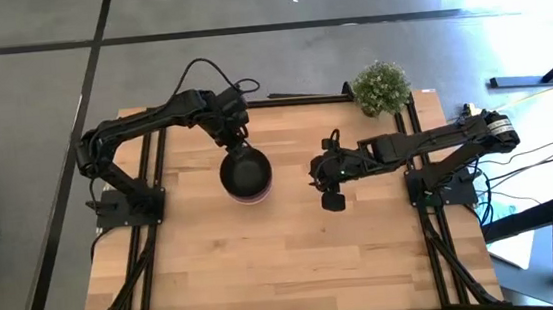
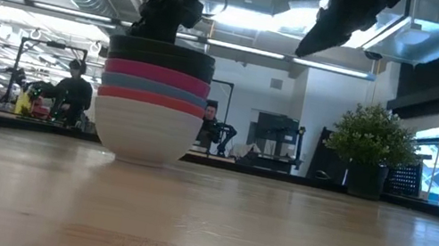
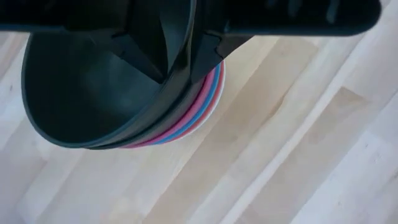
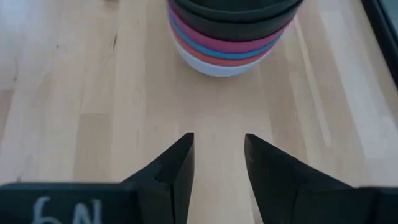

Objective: Nest bowls inside each other
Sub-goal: Stack the black bowl on top of the black bowl, then return to Home Position

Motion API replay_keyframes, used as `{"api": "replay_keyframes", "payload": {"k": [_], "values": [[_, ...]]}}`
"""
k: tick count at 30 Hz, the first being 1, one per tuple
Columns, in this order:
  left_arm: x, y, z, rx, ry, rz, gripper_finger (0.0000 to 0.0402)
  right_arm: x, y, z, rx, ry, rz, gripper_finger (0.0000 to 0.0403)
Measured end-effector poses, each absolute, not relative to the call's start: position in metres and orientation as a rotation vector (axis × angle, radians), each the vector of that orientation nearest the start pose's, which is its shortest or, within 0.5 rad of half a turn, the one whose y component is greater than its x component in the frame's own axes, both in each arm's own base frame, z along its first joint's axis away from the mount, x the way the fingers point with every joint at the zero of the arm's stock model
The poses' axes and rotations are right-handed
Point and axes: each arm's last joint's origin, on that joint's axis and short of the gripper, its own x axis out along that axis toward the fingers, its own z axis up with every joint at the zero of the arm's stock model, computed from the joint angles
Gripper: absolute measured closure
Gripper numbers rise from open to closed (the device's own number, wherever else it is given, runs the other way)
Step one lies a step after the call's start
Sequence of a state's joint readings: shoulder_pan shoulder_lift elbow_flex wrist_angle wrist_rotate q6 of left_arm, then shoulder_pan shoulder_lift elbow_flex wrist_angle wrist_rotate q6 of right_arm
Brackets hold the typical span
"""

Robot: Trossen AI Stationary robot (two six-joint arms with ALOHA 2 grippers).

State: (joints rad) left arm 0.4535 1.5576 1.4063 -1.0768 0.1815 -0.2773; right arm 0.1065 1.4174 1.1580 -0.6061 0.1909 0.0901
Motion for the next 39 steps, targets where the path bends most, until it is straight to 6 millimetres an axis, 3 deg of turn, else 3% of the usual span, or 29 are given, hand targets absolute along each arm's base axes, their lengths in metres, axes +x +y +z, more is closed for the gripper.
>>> {"api": "replay_keyframes", "payload": {"k": [6, 16, 22, 31, 39], "values": [[0.271, 0.134, 0.3, -0.659, 1.106, 0.398, 0.0336, 0.291, 0.026, 0.284, -0.04, 0.881, -0.122, 0.0261], [0.276, 0.128, 0.303, -0.715, 1.071, 0.293, 0.0337, 0.289, 0.025, 0.282, -0.044, 0.905, -0.123, 0.0261], [0.268, 0.13, 0.315, -0.701, 1.0, 0.311, 0.0337, 0.289, 0.025, 0.282, -0.045, 0.909, -0.123, 0.0261], [0.233, 0.119, 0.355, -0.63, 0.857, 0.32, 0.0337, 0.284, 0.025, 0.283, -0.051, 0.928, -0.132, 0.0261], [0.178, 0.085, 0.403, -0.471, 0.646, 0.463, 0.0337, 0.254, 0.019, 0.32, -0.035, 0.785, -0.215, 0.0261]]}}
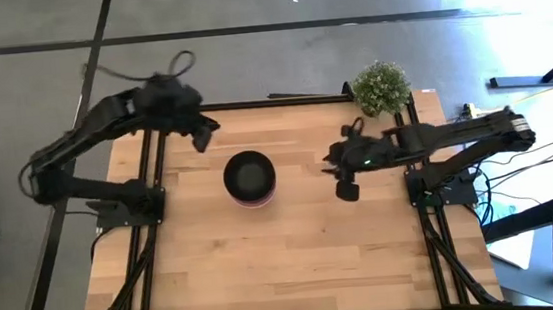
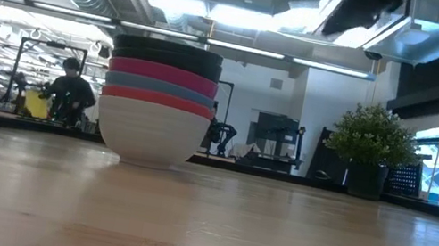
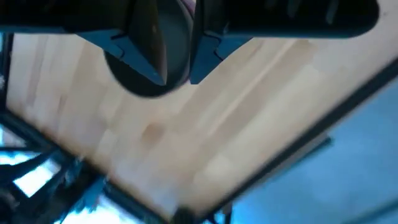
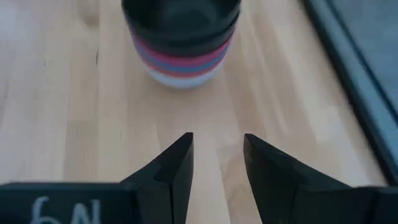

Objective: Nest bowls inside each other
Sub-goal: Return to Home Position

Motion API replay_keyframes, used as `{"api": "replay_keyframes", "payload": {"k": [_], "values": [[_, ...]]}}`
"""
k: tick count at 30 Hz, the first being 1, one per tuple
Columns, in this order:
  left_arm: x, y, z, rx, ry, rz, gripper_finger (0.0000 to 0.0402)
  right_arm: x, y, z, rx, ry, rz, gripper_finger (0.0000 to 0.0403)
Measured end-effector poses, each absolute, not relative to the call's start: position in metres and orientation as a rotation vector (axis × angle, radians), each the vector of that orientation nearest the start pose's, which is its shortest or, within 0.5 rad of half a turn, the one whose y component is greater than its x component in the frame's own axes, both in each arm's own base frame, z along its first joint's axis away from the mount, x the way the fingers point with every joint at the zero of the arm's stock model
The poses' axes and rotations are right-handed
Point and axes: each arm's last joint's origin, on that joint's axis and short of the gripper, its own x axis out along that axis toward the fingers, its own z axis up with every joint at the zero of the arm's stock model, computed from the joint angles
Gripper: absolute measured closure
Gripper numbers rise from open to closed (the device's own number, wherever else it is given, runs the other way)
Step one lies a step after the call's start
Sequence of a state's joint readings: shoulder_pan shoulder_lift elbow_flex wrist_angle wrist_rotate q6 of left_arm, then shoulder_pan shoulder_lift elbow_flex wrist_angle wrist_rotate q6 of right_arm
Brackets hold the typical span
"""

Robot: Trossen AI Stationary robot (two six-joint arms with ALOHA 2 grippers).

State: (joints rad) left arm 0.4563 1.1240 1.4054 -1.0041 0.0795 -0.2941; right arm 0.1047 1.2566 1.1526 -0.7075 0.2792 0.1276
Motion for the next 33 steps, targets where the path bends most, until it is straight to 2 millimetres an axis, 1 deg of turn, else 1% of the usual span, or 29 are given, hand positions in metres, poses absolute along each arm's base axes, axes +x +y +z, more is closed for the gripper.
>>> {"api": "replay_keyframes", "payload": {"k": [3, 5, 7, 10, 13, 16, 20, 22, 24, 28, 30, 33], "values": [[0.161, 0.072, 0.413, -0.438, 0.535, 0.47, 0.0337, 0.239, 0.017, 0.337, -0.018, 0.698, -0.221, 0.0261], [0.151, 0.064, 0.412, -0.426, 0.486, 0.46, 0.0337, 0.23, 0.016, 0.346, -0.007, 0.645, -0.219, 0.0261], [0.143, 0.058, 0.407, -0.422, 0.436, 0.469, 0.0337, 0.22, 0.015, 0.351, 0.007, 0.581, -0.217, 0.0261], [0.134, 0.052, 0.39, -0.432, 0.398, 0.495, 0.0337, 0.205, 0.013, 0.345, 0.037, 0.505, -0.217, 0.0261], [0.128, 0.047, 0.375, -0.423, 0.326, 0.465, 0.0337, 0.189, 0.012, 0.331, 0.082, 0.432, -0.218, 0.0261], [0.125, 0.042, 0.356, -0.414, 0.25, 0.425, 0.0337, 0.176, 0.01, 0.314, 0.129, 0.353, -0.217, 0.0261], [0.129, 0.036, 0.318, -0.406, 0.185, 0.362, 0.0337, 0.161, 0.01, 0.291, 0.171, 0.284, -0.205, 0.0261], [0.131, 0.034, 0.298, -0.422, 0.172, 0.368, 0.0337, 0.155, 0.009, 0.278, 0.201, 0.283, -0.221, 0.0261], [0.131, 0.032, 0.282, -0.419, 0.155, 0.384, 0.0337, 0.149, 0.007, 0.265, 0.216, 0.288, -0.274, 0.0261], [0.132, 0.031, 0.257, -0.396, 0.132, 0.468, 0.0337, 0.14, 0.002, 0.243, 0.2, 0.276, -0.425, 0.0261], [0.133, 0.029, 0.243, -0.387, 0.155, 0.497, 0.0337, 0.138, 0.001, 0.23, 0.194, 0.266, -0.445, 0.0261], [0.135, 0.027, 0.224, -0.386, 0.172, 0.482, 0.0337, 0.136, 0.001, 0.21, 0.202, 0.24, -0.439, 0.0261]]}}
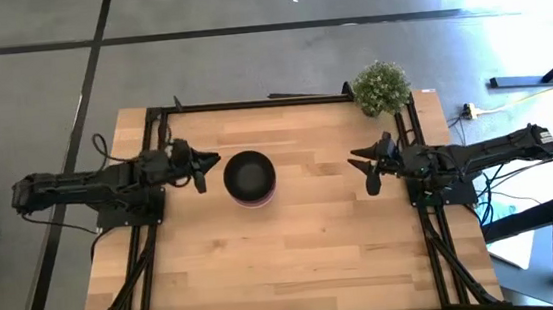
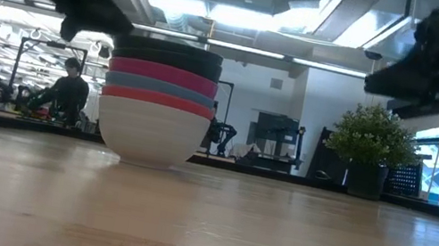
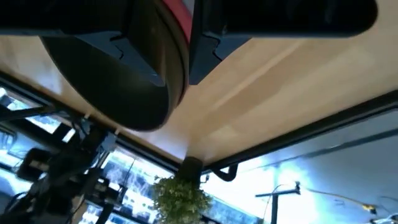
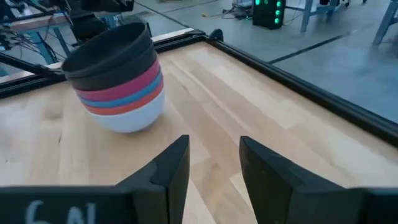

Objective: Nest bowls inside each other
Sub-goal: Return to Home Position

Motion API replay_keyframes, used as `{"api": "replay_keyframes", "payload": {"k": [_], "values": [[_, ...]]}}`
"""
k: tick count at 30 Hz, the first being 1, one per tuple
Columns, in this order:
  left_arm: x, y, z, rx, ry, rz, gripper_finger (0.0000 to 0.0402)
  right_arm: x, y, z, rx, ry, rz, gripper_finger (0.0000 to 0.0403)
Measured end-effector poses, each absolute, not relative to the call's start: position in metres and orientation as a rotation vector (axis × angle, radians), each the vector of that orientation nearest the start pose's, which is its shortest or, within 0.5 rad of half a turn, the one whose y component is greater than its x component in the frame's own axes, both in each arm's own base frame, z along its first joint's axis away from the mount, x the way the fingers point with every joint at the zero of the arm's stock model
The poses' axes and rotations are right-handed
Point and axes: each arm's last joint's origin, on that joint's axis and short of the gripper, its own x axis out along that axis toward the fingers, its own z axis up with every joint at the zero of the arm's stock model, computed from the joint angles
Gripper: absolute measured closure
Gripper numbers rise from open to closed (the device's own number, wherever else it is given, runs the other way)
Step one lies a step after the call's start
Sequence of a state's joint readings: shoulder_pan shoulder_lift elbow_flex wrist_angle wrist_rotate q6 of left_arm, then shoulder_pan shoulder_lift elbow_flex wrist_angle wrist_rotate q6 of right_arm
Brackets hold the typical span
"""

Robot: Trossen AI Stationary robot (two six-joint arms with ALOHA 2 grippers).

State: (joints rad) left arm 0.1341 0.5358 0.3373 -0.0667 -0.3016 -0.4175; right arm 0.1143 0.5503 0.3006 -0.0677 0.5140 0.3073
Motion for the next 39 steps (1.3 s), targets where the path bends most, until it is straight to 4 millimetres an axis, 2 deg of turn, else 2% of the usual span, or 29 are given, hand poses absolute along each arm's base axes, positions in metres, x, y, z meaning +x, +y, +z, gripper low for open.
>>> {"api": "replay_keyframes", "payload": {"k": [6, 12, 19, 26, 39], "values": [[0.135, 0.025, 0.203, -0.355, 0.12, 0.505, 0.0337, 0.132, 0.001, 0.178, 0.228, 0.153, -0.429, 0.0261], [0.131, 0.027, 0.181, -0.351, 0.15, 0.616, 0.0337, 0.127, -0.001, 0.156, 0.232, 0.187, -0.483, 0.0261], [0.128, 0.031, 0.173, -0.325, 0.119, 0.752, 0.0337, 0.118, -0.008, 0.137, 0.172, 0.193, -0.738, 0.0261], [0.126, 0.032, 0.167, -0.317, 0.178, 0.767, 0.0337, 0.115, -0.014, 0.129, 0.194, 0.27, -0.753, 0.0261], [0.124, 0.032, 0.162, -0.229, 0.277, 0.743, 0.0337, 0.115, -0.017, 0.128, 0.17, 0.285, -0.78, 0.0261]]}}
